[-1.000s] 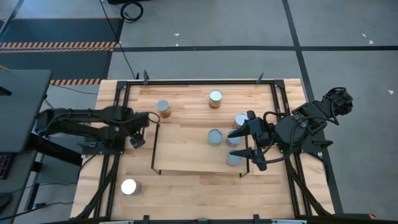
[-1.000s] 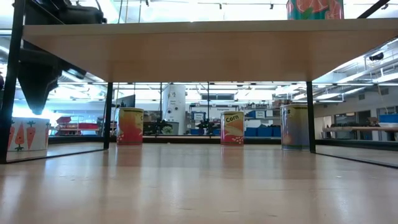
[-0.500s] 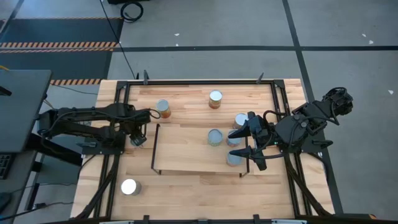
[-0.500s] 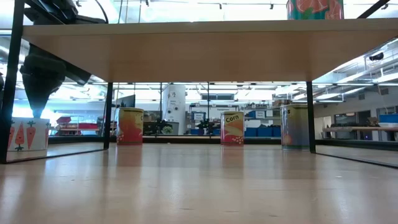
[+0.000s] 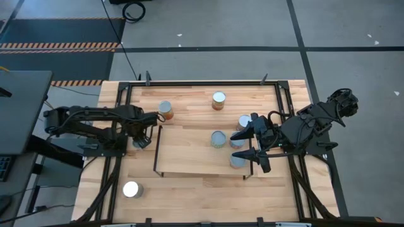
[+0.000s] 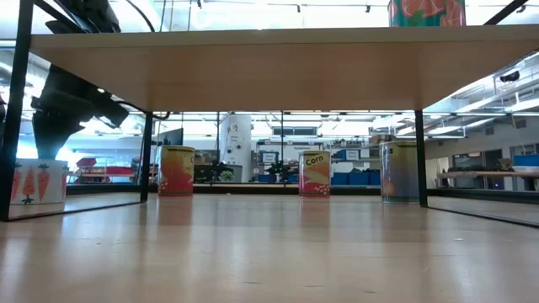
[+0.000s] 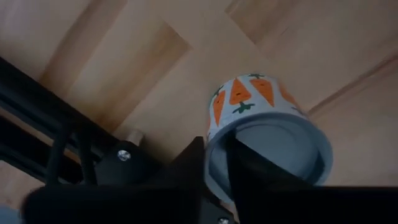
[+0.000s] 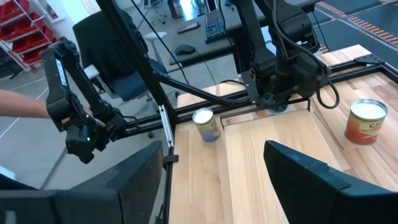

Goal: Pick and place cans onto a shelf
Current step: Put the small canned carrots on the shelf

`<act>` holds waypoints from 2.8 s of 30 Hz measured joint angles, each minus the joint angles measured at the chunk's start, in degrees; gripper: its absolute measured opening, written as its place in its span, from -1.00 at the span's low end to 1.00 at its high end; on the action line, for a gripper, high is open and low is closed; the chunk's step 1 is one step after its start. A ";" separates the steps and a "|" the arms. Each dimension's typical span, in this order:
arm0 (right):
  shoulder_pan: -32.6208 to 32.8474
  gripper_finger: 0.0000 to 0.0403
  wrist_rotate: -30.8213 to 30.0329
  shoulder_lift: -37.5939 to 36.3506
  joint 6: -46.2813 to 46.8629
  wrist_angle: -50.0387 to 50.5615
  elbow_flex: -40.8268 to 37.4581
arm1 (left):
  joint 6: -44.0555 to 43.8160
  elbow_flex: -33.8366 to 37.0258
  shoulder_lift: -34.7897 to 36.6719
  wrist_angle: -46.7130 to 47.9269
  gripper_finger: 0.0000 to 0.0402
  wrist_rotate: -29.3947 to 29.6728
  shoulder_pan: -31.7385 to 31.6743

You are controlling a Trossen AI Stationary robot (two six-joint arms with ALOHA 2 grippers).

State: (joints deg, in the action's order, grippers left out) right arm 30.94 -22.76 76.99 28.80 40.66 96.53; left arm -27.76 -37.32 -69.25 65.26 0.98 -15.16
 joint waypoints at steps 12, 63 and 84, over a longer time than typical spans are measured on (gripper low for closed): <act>0.00 0.42 0.00 -0.02 -0.02 -0.04 0.00 | -0.10 -3.45 1.74 6.69 -0.98 2.78 -0.07; -1.45 0.42 -1.53 -0.02 -3.18 -8.33 0.04 | -1.50 -62.57 -23.45 -1.52 -1.00 -7.74 26.10; -3.98 0.42 -0.53 4.72 -9.82 13.17 -0.02 | -0.48 -65.53 -32.11 -1.91 -0.81 -0.88 25.58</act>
State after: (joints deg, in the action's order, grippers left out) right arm 26.96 -23.29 81.71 18.98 53.84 96.51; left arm -28.23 -102.85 -101.36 63.34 0.10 10.42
